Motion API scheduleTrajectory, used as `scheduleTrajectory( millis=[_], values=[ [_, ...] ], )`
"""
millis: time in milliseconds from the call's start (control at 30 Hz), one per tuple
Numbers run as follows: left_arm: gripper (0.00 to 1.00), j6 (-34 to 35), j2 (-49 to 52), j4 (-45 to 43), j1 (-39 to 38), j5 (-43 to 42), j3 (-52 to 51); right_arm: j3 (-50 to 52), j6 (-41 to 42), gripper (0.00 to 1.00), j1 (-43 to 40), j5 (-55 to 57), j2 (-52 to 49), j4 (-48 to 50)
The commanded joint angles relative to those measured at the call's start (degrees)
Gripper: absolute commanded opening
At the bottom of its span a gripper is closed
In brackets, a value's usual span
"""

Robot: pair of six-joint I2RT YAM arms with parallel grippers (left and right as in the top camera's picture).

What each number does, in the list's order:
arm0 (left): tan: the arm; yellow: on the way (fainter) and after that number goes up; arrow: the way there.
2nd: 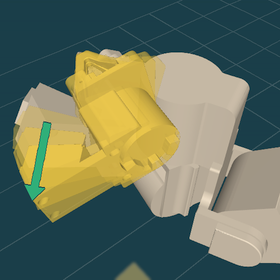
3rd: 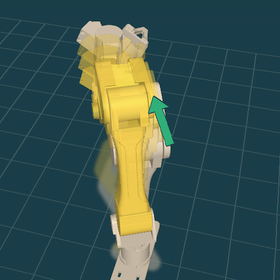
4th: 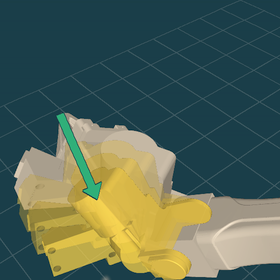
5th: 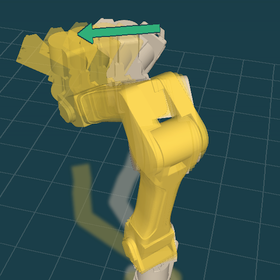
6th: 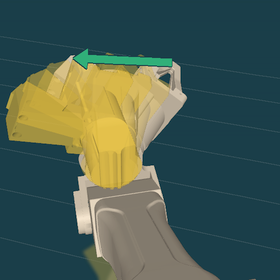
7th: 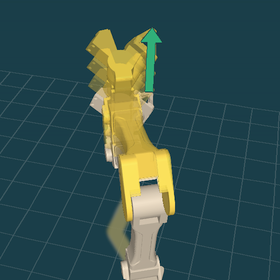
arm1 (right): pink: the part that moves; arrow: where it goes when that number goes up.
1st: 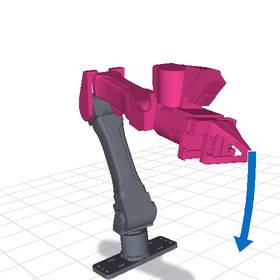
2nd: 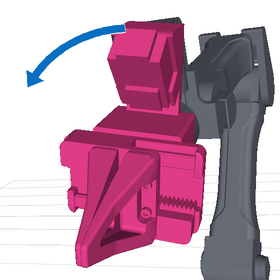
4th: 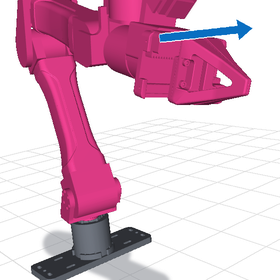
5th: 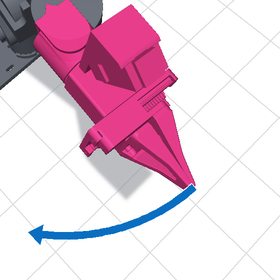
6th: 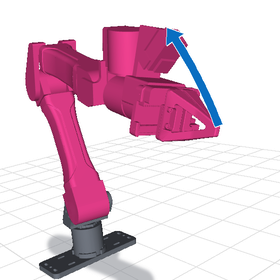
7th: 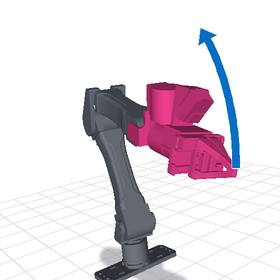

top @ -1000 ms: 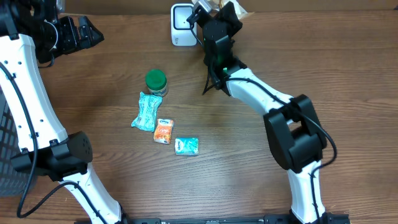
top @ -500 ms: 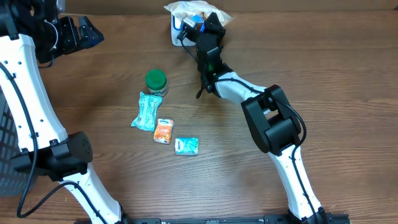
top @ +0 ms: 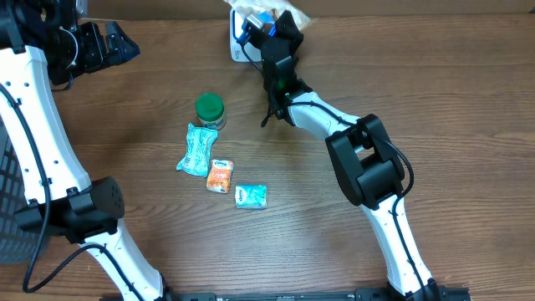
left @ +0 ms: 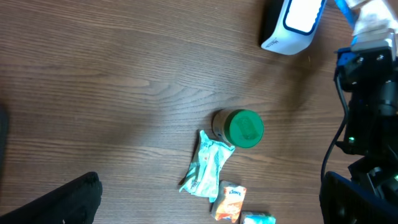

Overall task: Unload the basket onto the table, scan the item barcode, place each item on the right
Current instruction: 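Carry the bag right and release it on the table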

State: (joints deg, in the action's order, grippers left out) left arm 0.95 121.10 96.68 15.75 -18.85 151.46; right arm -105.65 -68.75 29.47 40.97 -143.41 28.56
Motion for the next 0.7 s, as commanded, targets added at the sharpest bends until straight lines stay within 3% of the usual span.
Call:
scheduleTrajectory(
  millis=[0,267,533,667],
  values=[
    [1.00,-0.1,0.0,0.1,-0.4,-0.1,0.0,-1.4,14.1,0.04,0.5,1.3,9.0,-9.9],
    [0.99,-0.1,0.0,0.1,-0.4,-0.1,0.0,-1.4,41.3,0.04,0.4,-3.7,26.6,-38.9],
    [1.00,-0.1,0.0,0.1,-0.4,-0.1,0.0,-1.4,71.8,0.04,-5.0,-41.1,44.0,-74.5],
    [1.00,-0.1,0.0,0.1,-0.4,-0.1,0.0,-1.4,75.0,0.04,-10.9,-57.3,46.1,-89.0]
  ],
)
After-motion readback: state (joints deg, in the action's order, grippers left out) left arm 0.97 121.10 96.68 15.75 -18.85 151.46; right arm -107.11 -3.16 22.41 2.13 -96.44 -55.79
